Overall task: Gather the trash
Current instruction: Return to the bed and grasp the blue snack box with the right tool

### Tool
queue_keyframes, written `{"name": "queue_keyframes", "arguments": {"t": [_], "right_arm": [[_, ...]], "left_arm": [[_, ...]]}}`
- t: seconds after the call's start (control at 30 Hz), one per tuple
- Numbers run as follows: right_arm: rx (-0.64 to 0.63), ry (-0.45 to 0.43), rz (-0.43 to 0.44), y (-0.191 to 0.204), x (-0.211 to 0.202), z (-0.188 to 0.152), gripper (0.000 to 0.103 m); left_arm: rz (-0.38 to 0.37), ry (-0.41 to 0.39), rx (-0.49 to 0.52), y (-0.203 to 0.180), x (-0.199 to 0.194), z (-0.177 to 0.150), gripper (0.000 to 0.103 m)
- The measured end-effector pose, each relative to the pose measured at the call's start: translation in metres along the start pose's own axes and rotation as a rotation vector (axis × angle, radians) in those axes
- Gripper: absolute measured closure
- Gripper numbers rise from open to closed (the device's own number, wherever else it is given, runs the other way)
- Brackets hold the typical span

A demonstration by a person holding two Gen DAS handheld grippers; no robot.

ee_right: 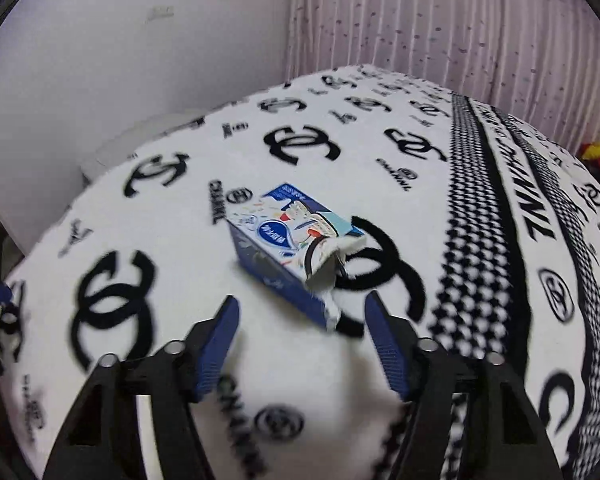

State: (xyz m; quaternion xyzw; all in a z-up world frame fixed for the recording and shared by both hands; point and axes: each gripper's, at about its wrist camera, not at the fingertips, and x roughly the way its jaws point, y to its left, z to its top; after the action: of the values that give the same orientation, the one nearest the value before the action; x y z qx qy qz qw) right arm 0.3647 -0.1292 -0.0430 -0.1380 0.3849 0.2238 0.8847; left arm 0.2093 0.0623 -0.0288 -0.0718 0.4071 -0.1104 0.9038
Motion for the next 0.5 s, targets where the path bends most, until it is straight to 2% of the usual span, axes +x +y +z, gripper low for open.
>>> {"name": "queue_keyframes", "arguments": {"t": [0.03, 0.07, 0.1, 0.17, 0.37, 0.5], "right_arm": [[-0.008, 0.015, 0.003, -0.001, 0.008, 0.002, 0.068], [-0.008, 0.031, 0.017, -0.001, 0.014, 0.003, 0.083], [-0.003, 0.042, 0.033, -0.002, 0.018, 0.003, 0.09], [-0.016, 0.044, 0.046, 0.0, 0.02, 0.001, 0.097], [-0.019, 0.037, 0.074, 0.0, 0.016, -0.003, 0.098], [-0.027, 0.03, 0.099, 0.0, 0.012, -0.005, 0.099]], "left_arm": [[-0.007, 0.006, -0.003, 0.002, 0.006, 0.005, 0.013], [-0.006, 0.011, -0.006, 0.003, 0.011, 0.01, 0.013], [-0.004, 0.014, -0.011, 0.004, 0.016, 0.014, 0.013], [-0.022, 0.019, -0.014, 0.005, 0.025, 0.022, 0.013], [-0.079, 0.012, -0.034, 0.003, 0.054, 0.059, 0.013], [-0.195, 0.038, -0.084, -0.001, 0.085, 0.094, 0.013]]}}
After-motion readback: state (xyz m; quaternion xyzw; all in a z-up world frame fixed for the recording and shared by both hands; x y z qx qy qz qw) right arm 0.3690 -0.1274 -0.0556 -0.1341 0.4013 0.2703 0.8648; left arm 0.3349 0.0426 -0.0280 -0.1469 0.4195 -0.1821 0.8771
